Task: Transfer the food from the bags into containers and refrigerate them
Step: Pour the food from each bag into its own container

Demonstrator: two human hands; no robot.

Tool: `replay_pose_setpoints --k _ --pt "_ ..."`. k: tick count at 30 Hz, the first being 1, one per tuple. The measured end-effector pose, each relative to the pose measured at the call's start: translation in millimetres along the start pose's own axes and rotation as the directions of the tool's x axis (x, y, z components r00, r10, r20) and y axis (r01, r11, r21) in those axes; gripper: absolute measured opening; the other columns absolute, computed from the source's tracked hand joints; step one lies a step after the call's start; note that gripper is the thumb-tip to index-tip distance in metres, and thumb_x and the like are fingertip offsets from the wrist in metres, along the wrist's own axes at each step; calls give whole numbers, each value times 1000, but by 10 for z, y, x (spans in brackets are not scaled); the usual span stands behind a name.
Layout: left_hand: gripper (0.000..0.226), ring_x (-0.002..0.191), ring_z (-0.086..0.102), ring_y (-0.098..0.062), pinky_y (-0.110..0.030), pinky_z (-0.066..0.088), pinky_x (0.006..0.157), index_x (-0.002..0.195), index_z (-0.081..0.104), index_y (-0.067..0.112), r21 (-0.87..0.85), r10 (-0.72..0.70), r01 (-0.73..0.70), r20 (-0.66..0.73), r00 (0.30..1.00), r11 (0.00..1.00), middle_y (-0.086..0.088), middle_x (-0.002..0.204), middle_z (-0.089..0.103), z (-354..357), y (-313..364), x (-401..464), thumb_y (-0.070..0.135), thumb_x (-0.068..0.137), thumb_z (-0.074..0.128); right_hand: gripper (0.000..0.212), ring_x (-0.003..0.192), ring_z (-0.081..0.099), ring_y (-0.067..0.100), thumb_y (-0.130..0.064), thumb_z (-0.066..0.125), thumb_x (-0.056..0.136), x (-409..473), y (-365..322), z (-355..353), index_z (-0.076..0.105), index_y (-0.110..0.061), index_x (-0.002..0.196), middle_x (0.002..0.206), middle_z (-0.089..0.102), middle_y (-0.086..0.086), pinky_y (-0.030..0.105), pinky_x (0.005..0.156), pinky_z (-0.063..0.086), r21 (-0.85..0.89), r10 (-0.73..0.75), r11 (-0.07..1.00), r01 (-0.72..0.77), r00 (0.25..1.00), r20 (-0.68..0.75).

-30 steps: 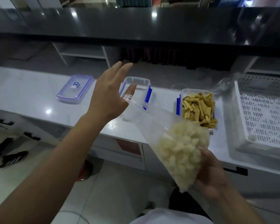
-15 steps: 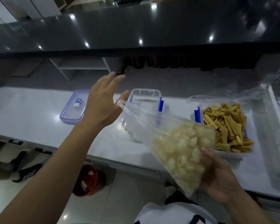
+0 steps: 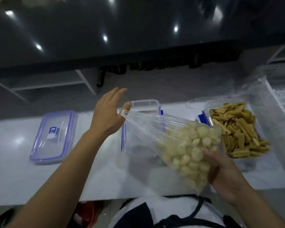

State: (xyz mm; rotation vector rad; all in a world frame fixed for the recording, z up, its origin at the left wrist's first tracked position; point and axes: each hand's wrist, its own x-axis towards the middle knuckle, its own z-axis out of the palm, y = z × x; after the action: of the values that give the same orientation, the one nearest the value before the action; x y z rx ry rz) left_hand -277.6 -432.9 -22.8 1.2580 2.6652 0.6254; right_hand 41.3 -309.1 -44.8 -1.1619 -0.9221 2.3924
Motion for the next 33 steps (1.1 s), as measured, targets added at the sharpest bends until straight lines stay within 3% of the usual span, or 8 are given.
replay_pose_setpoints --k 3,7,11,15,20,25,29,33 --pt "56 148 29 -23 -44 25 121 153 35 30 -92 28 -24 33 999 995 0 161 34 130 -112 102 53 102 41 48 113 68 29 -15 61 82 -46 69 117 62 -21 129 126 70 10 49 94 54 -23 -84 996 82 992 -94" --pt "54 147 32 -23 -46 27 120 151 39 27 -165 90 -78 68 994 983 -2 158 38 314 -178 232 50 103 40 47 104 72 26 -14 62 82 -120 109 207 62 -17 129 119 73 8 35 70 62 -78 -150 987 138 974 -171" --pt "53 150 25 -28 -48 21 122 154 32 35 -128 120 -96 188 975 987 1 163 29 562 -278 253 53 104 32 44 105 71 28 -12 65 82 -180 274 280 64 -14 127 119 72 12 38 71 62 -139 -146 984 109 945 -294" --pt "52 153 14 -29 -47 9 123 155 27 37 -86 128 -113 197 972 990 2 166 19 642 -292 226 51 105 27 47 102 72 29 -12 68 79 -272 320 340 64 -10 126 116 74 13 39 71 63 -150 -197 977 152 913 -357" --pt "52 153 12 -29 -47 6 124 155 26 38 -80 143 -131 169 975 988 2 167 17 701 -305 204 51 104 27 46 100 73 27 -15 69 79 -400 276 362 66 -12 124 116 74 11 37 68 62 -180 -232 968 174 893 -385" --pt "50 153 13 -28 -47 9 125 154 26 39 -128 142 -122 164 976 984 3 167 16 779 -348 196 46 106 29 57 95 74 26 -14 75 64 -495 174 442 66 -14 121 111 75 10 34 65 63 -262 -304 941 214 874 -380" --pt "48 153 15 -29 -47 10 125 155 27 38 -132 124 -104 154 980 986 3 166 18 780 -345 189 41 107 30 50 95 74 25 -9 73 69 -483 99 479 68 -14 118 111 76 9 35 70 63 -289 -332 927 238 880 -340" --pt "49 153 15 -29 -49 10 124 155 27 37 -111 128 -111 160 979 988 3 167 17 772 -337 184 42 106 29 69 98 73 28 -21 81 53 -465 76 434 68 -9 119 112 75 11 38 76 62 -326 -326 921 213 879 -347"
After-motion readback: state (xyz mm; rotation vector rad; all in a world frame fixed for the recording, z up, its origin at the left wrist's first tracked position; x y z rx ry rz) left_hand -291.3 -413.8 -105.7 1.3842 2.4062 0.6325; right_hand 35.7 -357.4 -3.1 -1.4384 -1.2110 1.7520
